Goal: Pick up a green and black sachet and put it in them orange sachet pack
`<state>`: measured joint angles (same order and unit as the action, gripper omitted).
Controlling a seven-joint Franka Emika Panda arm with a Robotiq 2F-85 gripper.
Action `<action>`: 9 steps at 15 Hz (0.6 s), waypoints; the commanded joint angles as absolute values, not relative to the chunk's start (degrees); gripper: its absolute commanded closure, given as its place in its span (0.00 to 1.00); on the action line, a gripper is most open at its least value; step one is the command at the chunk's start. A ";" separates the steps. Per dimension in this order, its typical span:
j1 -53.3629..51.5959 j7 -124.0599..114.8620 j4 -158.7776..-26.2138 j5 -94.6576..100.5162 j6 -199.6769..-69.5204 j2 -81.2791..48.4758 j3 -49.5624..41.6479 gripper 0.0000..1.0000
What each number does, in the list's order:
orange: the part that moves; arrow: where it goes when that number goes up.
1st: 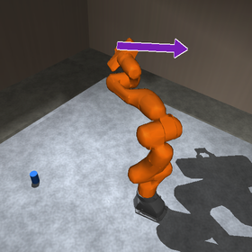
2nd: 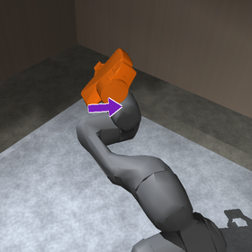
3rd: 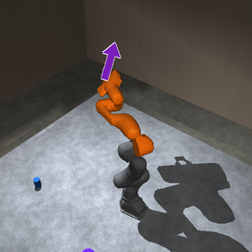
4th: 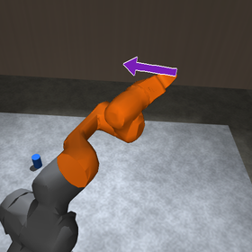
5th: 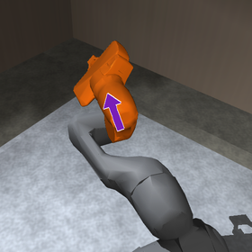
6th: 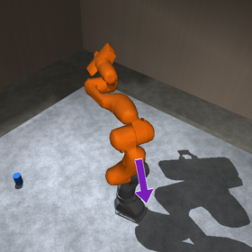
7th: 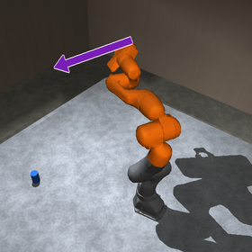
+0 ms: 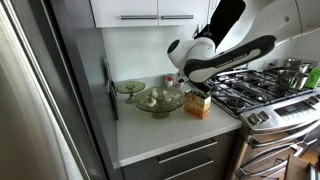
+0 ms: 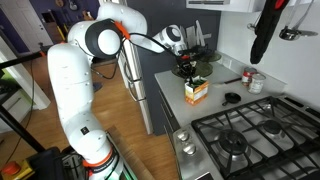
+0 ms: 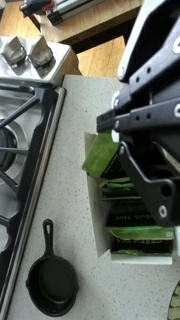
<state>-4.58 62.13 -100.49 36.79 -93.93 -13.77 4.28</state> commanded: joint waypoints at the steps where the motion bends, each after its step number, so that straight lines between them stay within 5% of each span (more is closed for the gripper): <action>1: -4.76 59.21 -100.34 37.88 -93.45 -13.62 4.43 0.68; 9: -3.66 56.12 -101.55 36.98 -94.77 -6.52 4.19 0.07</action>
